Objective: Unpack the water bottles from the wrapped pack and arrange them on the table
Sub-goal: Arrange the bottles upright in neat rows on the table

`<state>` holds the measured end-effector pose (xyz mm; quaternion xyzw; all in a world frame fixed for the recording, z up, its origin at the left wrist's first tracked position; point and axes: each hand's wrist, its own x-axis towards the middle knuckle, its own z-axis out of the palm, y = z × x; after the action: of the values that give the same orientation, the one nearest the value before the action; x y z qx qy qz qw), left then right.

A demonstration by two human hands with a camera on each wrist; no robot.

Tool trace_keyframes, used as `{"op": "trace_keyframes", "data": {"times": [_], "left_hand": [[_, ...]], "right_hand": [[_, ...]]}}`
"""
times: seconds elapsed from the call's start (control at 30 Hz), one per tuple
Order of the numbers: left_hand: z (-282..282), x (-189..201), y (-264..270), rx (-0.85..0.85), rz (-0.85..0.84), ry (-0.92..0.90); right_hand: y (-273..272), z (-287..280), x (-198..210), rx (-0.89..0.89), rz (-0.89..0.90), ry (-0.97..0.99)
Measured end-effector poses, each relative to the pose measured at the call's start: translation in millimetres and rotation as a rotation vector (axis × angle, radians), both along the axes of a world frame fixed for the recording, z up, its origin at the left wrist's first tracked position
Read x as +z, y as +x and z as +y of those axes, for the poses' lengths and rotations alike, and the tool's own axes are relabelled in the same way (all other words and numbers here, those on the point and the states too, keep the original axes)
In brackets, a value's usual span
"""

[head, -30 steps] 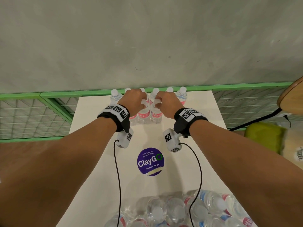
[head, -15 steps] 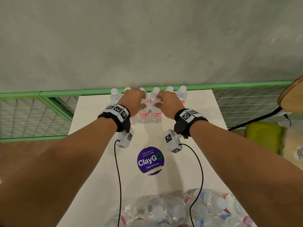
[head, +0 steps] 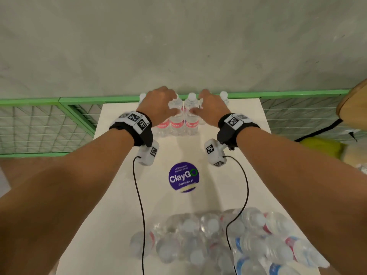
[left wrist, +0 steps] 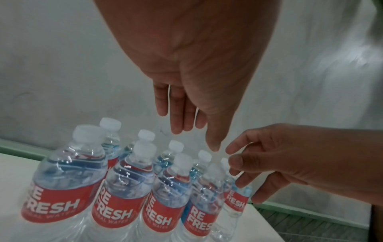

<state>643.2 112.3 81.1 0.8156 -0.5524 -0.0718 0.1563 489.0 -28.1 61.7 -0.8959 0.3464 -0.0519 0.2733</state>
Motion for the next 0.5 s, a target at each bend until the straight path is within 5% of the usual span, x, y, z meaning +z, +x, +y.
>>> {"op": "trace_keyframes", "data": {"times": [0.3,0.5], "left_hand": [[95.0,45.9,-74.9,-0.078,0.082,-0.028],[159.8,36.1,-147.1,-0.199,0.138,0.134]], "right_hand": [[-82.6,78.2,52.6,-0.010,-0.008,-0.180],[-152.5,161.5,53.5,0.127,0.199,-0.107]]}}
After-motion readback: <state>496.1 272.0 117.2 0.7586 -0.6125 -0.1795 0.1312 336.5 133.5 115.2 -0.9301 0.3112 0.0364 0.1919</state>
